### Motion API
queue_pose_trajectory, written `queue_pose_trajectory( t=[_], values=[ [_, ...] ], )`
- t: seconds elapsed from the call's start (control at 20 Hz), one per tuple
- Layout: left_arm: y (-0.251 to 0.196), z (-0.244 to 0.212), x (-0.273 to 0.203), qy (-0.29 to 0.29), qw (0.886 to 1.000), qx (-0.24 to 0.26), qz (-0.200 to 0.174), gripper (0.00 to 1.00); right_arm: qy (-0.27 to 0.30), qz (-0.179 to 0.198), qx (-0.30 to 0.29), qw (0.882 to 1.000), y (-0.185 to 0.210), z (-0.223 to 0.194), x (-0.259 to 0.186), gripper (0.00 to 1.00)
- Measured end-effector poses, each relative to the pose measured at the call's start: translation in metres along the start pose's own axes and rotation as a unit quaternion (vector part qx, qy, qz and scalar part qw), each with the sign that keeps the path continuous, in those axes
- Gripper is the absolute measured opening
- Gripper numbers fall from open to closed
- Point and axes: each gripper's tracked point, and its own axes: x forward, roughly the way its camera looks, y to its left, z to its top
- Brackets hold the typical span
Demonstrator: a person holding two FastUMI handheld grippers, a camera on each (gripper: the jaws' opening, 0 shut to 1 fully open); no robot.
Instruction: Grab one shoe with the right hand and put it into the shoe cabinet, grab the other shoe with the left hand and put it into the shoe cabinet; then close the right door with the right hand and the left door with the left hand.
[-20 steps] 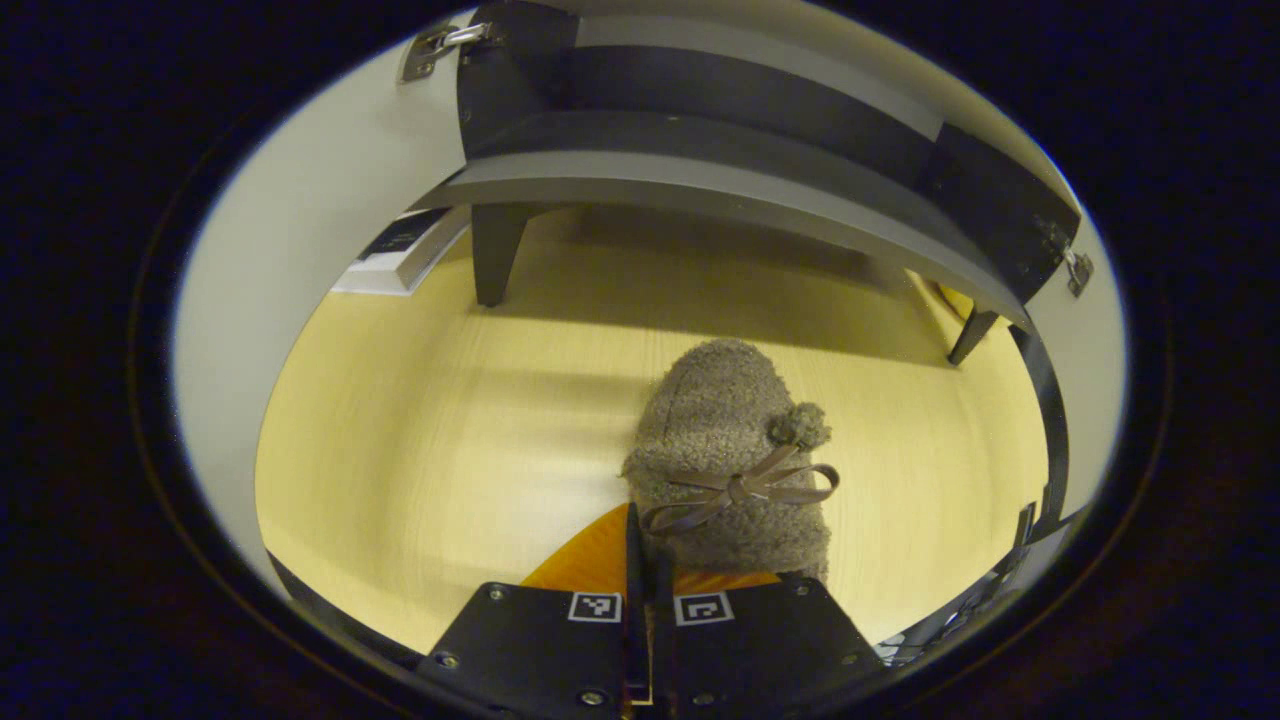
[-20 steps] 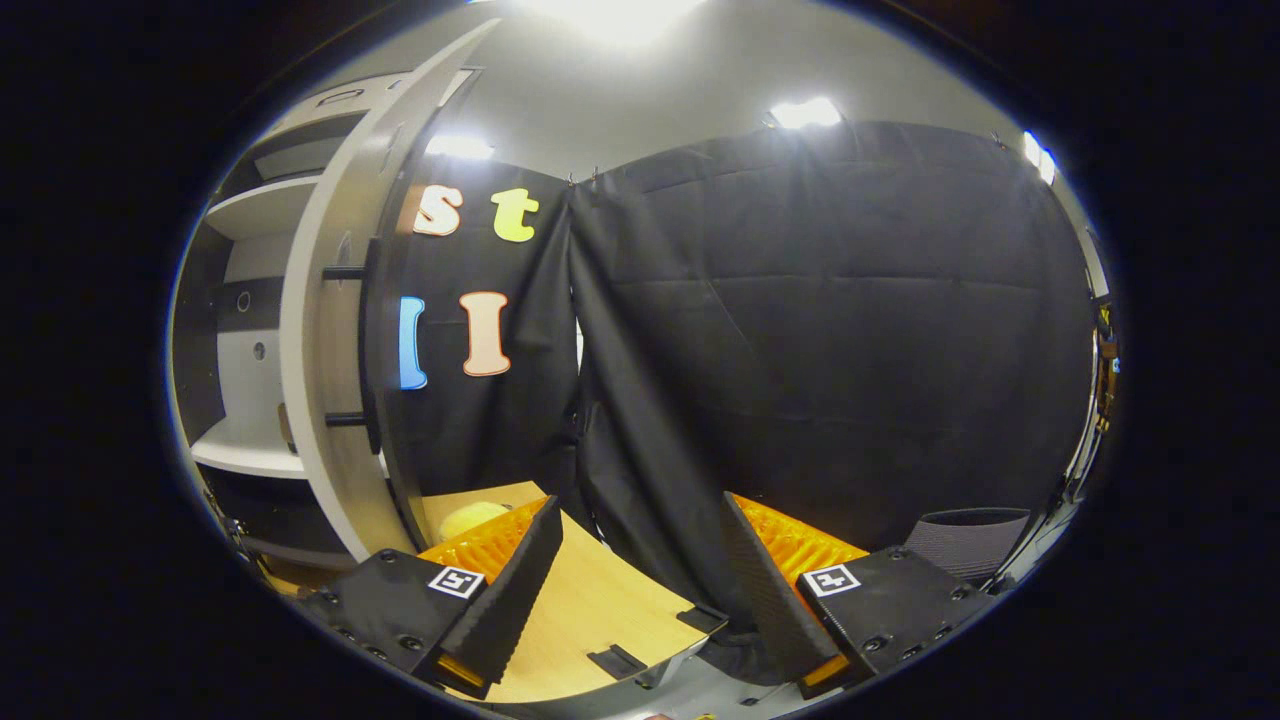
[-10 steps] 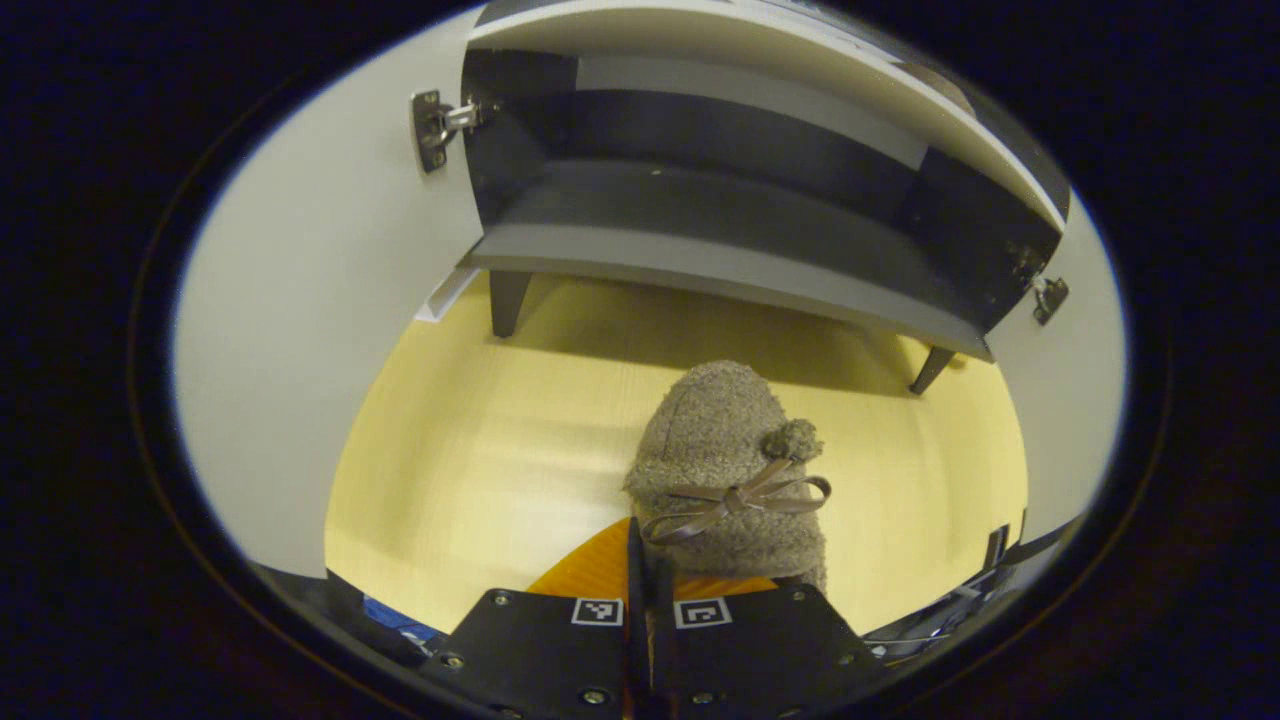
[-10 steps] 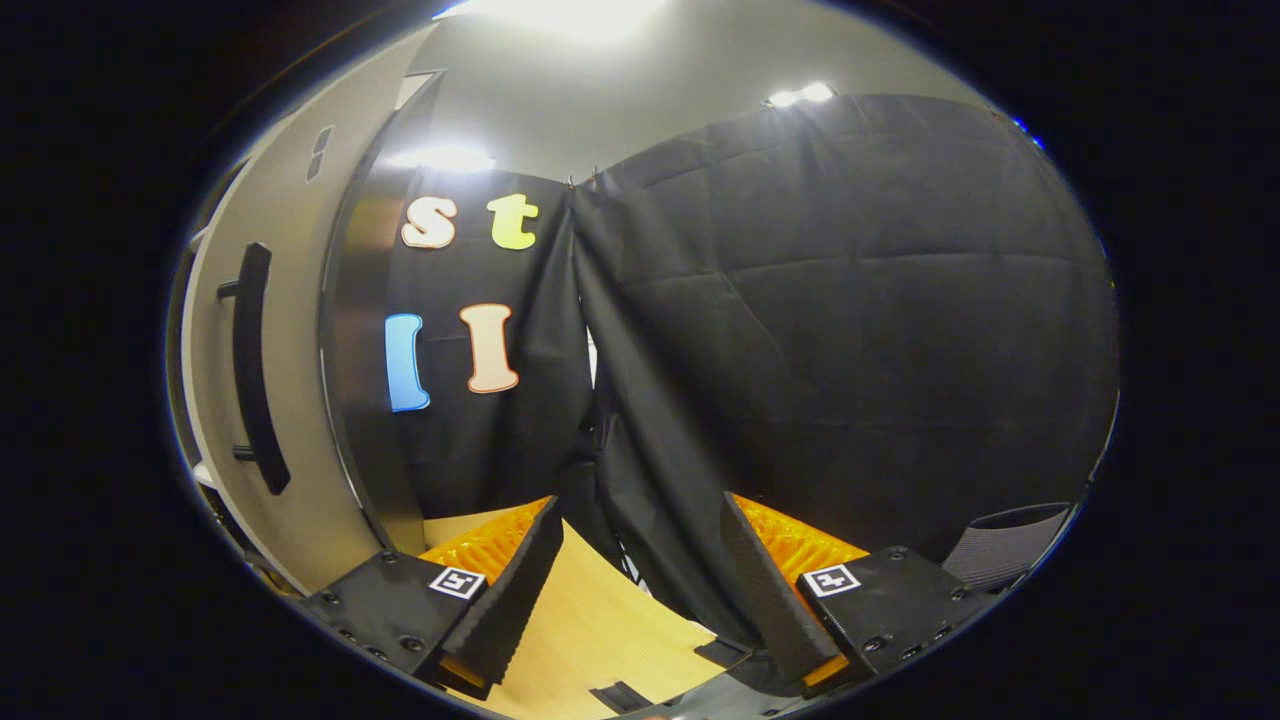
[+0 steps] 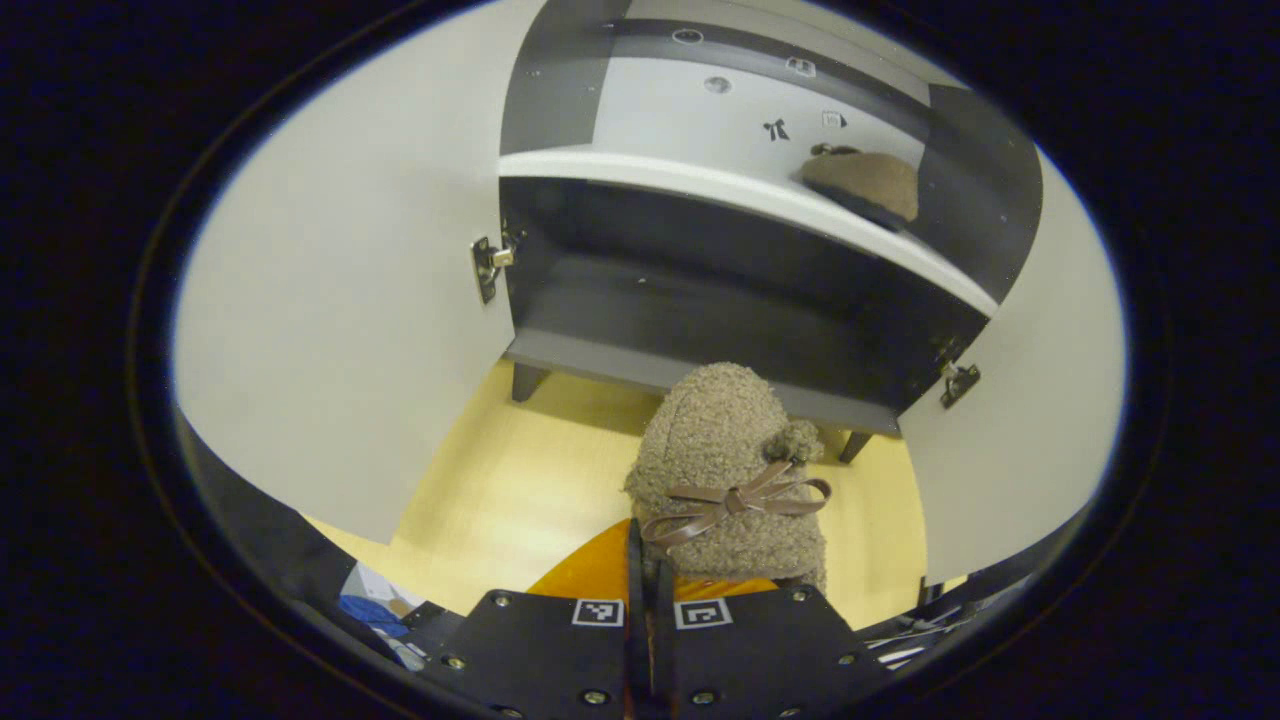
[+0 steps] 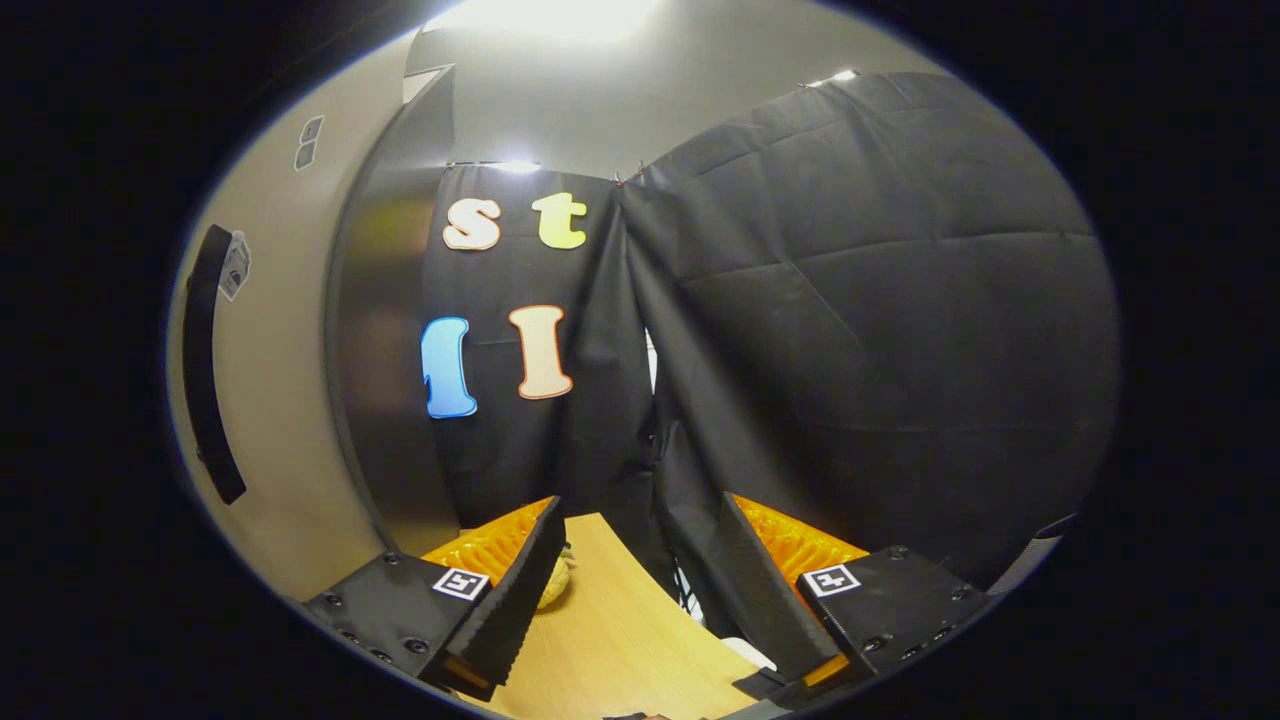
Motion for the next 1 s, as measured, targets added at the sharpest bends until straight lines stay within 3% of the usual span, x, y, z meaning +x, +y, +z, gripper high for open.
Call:
queue_pose_trajectory(
  t=[0.05, 0.2, 0.55, 0.6, 0.7, 0.75, 0.8, 0.85, 0.9, 1.0],
  values=[
    [0.001, 0.002, -0.001, -0.007, 1.000, -0.011, -0.003, 0.04, 0.003, 0.008, -0.002, 1.000, 0.003, -0.002, 0.005, 0.94],
    [0.001, -0.003, 0.000, -0.033, 0.999, -0.027, -0.007, 0.04, 0.003, 0.022, -0.002, 1.000, 0.006, -0.003, 0.014, 0.98],
    [0.009, 0.054, -0.014, -0.100, 0.995, 0.011, 0.008, 0.04, 0.016, 0.029, 0.013, 0.999, 0.009, -0.012, 0.026, 0.94],
    [0.009, 0.062, -0.015, -0.108, 0.994, 0.017, 0.013, 0.00, 0.017, 0.028, 0.015, 0.999, 0.009, -0.014, 0.026, 0.94],
    [0.009, 0.090, -0.026, -0.128, 0.991, 0.027, 0.024, 0.04, 0.018, 0.029, 0.017, 0.999, 0.009, -0.014, 0.026, 0.98],
    [0.004, 0.109, -0.030, -0.142, 0.989, 0.028, 0.022, 0.04, 0.017, 0.028, 0.014, 0.999, 0.007, -0.013, 0.026, 0.94],
    [-0.002, 0.127, -0.034, -0.152, 0.988, 0.026, 0.017, 0.03, 0.016, 0.026, 0.006, 1.000, 0.004, -0.015, 0.026, 0.98],
    [-0.004, 0.142, -0.033, -0.161, 0.987, 0.022, 0.013, 0.04, 0.017, 0.021, -0.002, 1.000, 0.000, -0.016, 0.027, 0.93],
    [-0.006, 0.156, -0.030, -0.169, 0.985, 0.018, 0.010, 0.04, 0.016, 0.018, -0.009, 1.000, -0.004, -0.016, 0.028, 0.98],
    [-0.008, 0.183, -0.021, -0.186, 0.982, 0.015, 0.010, 0.04, 0.015, 0.015, -0.011, 1.000, -0.010, -0.012, 0.027, 0.98]
  ],
)
